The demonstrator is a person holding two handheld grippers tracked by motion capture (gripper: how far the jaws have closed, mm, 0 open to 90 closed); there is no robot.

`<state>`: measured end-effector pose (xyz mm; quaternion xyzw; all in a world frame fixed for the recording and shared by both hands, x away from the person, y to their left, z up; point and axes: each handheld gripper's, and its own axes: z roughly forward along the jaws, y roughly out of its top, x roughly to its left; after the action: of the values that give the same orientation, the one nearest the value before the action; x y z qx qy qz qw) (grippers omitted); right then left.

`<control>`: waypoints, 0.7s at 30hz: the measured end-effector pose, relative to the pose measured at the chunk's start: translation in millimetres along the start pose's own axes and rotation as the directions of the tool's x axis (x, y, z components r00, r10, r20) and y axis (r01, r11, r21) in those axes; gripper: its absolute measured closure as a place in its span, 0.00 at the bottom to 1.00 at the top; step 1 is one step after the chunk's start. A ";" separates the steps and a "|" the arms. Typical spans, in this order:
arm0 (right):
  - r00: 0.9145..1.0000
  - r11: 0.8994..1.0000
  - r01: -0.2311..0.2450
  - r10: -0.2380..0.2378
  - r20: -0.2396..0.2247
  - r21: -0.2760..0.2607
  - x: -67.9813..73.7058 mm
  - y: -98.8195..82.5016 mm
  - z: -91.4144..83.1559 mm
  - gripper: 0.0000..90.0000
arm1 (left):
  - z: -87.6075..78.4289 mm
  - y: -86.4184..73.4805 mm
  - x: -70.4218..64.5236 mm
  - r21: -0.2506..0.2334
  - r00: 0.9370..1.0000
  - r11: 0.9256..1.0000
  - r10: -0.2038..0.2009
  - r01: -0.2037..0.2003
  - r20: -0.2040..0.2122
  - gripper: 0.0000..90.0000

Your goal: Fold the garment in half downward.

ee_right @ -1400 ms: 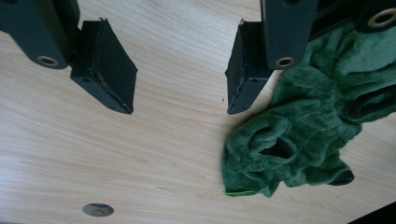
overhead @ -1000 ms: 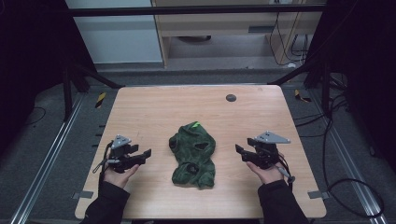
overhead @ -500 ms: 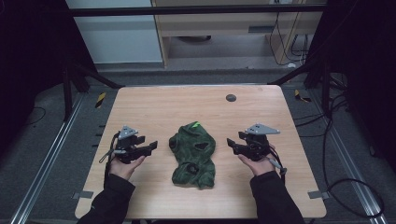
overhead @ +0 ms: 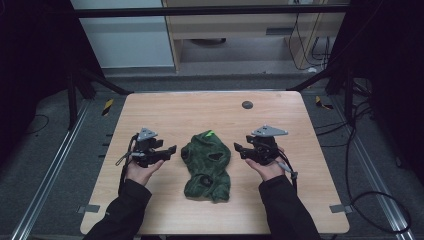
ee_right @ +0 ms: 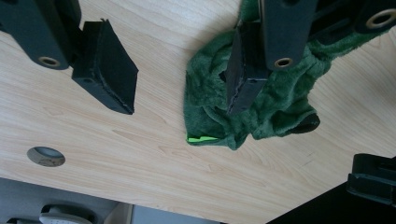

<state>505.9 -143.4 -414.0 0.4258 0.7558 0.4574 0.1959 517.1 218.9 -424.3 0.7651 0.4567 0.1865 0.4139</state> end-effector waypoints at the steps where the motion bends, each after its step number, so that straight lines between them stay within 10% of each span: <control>1: 1.000 1.000 0.000 0.000 -0.001 0.001 -0.4 1.0 3.1 0.48 | 2.7 1.5 -1.1 0.000 1.000 1.000 0.001 -0.001 0.001 0.42; 21: 1.000 0.998 -0.027 0.027 0.000 0.052 -5.5 2.2 41.2 0.49 | 29.4 9.9 -3.0 0.022 1.000 1.000 0.018 -0.018 0.005 0.45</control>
<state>538.2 -125.8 -433.4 0.4408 0.7617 0.4402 0.1780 540.5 200.3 -433.4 0.7743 0.4507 0.1832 0.4047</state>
